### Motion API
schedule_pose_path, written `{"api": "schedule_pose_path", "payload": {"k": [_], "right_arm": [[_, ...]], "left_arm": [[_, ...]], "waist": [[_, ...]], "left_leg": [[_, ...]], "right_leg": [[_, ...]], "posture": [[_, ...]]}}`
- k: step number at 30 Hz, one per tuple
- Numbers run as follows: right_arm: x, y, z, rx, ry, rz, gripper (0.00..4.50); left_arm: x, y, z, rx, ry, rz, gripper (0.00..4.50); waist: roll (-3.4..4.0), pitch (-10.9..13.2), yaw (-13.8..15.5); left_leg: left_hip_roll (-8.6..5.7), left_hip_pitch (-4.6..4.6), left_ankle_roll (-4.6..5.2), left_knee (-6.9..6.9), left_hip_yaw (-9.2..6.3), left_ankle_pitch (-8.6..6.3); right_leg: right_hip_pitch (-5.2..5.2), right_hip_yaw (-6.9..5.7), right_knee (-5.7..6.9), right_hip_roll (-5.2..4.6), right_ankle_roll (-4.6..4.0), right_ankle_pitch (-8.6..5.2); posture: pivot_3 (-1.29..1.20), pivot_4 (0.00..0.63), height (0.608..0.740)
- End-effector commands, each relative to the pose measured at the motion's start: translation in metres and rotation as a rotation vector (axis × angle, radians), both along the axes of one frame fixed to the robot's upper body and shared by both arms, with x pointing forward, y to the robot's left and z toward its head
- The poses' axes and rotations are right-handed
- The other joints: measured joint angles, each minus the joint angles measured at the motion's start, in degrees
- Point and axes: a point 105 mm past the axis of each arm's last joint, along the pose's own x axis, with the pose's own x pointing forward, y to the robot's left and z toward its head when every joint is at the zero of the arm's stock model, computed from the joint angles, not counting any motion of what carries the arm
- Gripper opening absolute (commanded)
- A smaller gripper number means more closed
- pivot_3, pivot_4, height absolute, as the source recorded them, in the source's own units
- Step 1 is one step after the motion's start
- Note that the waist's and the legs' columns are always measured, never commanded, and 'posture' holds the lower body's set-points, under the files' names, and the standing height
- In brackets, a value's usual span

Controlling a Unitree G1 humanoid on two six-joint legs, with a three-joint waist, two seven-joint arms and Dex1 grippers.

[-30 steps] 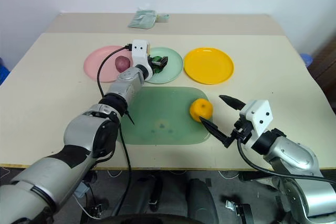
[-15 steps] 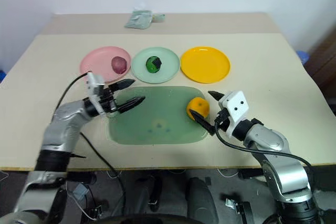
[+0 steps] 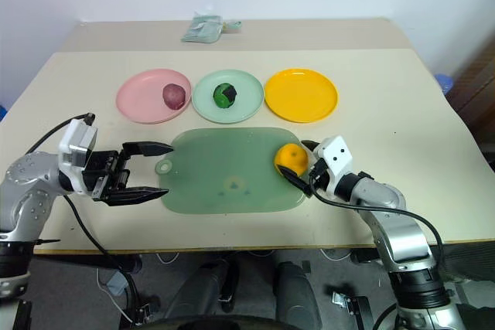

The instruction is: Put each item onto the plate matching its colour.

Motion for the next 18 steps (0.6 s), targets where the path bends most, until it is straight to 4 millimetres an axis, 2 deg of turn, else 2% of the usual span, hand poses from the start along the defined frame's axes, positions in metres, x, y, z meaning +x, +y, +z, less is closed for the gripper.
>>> {"api": "schedule_pose_path", "payload": {"k": [1, 3, 8, 13, 16, 18], "right_arm": [[0.001, 0.005, 0.006, 0.014, -0.030, 0.031, 4.50], [0.001, 0.007, 0.005, 0.037, -0.008, 0.048, 4.50], [0.003, 0.011, 0.010, 0.049, -0.027, 0.053, 2.97], [0.009, 0.016, 0.023, 0.073, -0.066, 0.057, 2.94], [0.036, 0.017, 0.035, 0.070, -0.111, -0.003, 2.94], [0.062, 0.015, 0.043, 0.049, -0.141, -0.059, 2.94]], "left_arm": [[-0.008, -0.009, 0.005, 0.000, -0.046, -0.029, 4.46], [-0.011, -0.011, 0.003, -0.002, -0.045, -0.027, 4.46], [-0.010, -0.009, -0.001, -0.004, -0.034, -0.005, 4.50], [-0.003, -0.009, -0.009, -0.013, -0.022, 0.064, 4.50], [0.010, -0.014, -0.017, -0.016, -0.040, 0.181, 4.50], [0.015, -0.019, -0.023, -0.005, -0.042, 0.246, 4.50]], "waist": [[0.01, 0.0, 0.0], [0.01, 0.0, 0.0], [0.01, 0.0, 0.1], [0.02, 0.0, 0.0], [0.04, 0.0, -0.1], [0.04, 0.0, -0.1]], "left_leg": [[0.00, 0.00, 0.00, -0.01, 0.00, 0.00], [0.00, 0.00, 0.00, 0.00, 0.00, 0.00], [0.01, 0.01, -0.01, 0.00, 0.00, -0.01], [0.01, 0.00, -0.04, 0.00, 0.00, -0.02], [0.01, 0.01, -0.03, 0.01, 0.01, -0.01], [0.00, 0.01, -0.03, 0.02, 0.02, -0.01]], "right_leg": [[-0.01, 0.00, 0.01, 0.00, 0.00, 0.00], [-0.01, 0.00, 0.02, 0.00, 0.00, 0.00], [-0.02, 0.00, 0.03, 0.02, 0.00, 0.00], [-0.03, 0.00, 0.03, 0.01, 0.00, 0.00], [-0.03, 0.01, 0.05, 0.01, 0.01, 0.01], [-0.04, 0.01, 0.06, 0.04, -0.02, 0.04]], "posture": [[0.00, 0.150, 0.740], [0.00, 0.150, 0.740], [0.00, 0.150, 0.740], [0.00, 0.150, 0.740], [0.00, 0.150, 0.740], [0.00, 0.150, 0.740]]}}
